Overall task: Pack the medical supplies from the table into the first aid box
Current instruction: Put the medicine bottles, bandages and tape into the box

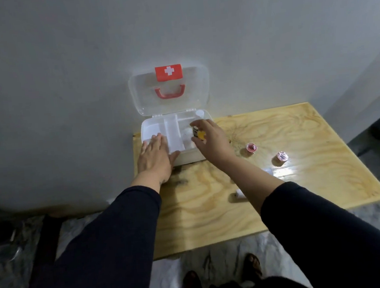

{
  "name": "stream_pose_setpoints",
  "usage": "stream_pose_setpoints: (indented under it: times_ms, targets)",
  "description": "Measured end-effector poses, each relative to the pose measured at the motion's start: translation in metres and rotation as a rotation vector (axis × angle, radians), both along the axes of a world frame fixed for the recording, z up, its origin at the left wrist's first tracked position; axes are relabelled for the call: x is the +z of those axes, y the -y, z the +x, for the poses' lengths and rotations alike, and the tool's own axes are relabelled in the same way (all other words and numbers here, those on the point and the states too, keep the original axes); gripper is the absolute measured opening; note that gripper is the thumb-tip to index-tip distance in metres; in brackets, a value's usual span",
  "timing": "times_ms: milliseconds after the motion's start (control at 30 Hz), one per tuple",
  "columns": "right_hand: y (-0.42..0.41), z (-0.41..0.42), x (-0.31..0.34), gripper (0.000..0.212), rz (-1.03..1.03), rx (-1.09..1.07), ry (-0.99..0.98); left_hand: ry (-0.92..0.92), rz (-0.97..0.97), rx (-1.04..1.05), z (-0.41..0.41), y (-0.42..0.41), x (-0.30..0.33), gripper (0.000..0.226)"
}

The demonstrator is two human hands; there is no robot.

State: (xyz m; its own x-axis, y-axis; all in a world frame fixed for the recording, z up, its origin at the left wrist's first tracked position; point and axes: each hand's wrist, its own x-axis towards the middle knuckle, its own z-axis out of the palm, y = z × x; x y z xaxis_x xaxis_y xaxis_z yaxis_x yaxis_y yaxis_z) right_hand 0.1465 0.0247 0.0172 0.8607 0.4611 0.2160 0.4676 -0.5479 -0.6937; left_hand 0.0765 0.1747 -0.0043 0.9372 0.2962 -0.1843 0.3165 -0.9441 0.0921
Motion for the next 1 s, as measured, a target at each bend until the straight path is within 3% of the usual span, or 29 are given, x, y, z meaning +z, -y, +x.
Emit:
stream_pose_setpoints:
  times_ms: [333,533,733,1000]
  targets:
    - [0.113,-0.021,-0.045,0.023,-0.293,-0.013,-0.096,0.037,0.046,-0.011,0.001,-0.003,-0.012,0.07]
    - [0.141,-0.038,-0.058,0.051,-0.469,0.095,-0.143,0.068,0.071,-0.012,0.001,-0.002,-0.015,0.07]
    - [0.136,-0.035,-0.075,0.047,-0.577,0.057,0.061,0.07,0.078,-0.011,0.002,-0.003,-0.018,0.07]
    - [0.144,-0.036,-0.076,0.079,-0.669,0.141,0.013,0.06,0.068,-0.01,0.002,-0.002,-0.016,0.069]
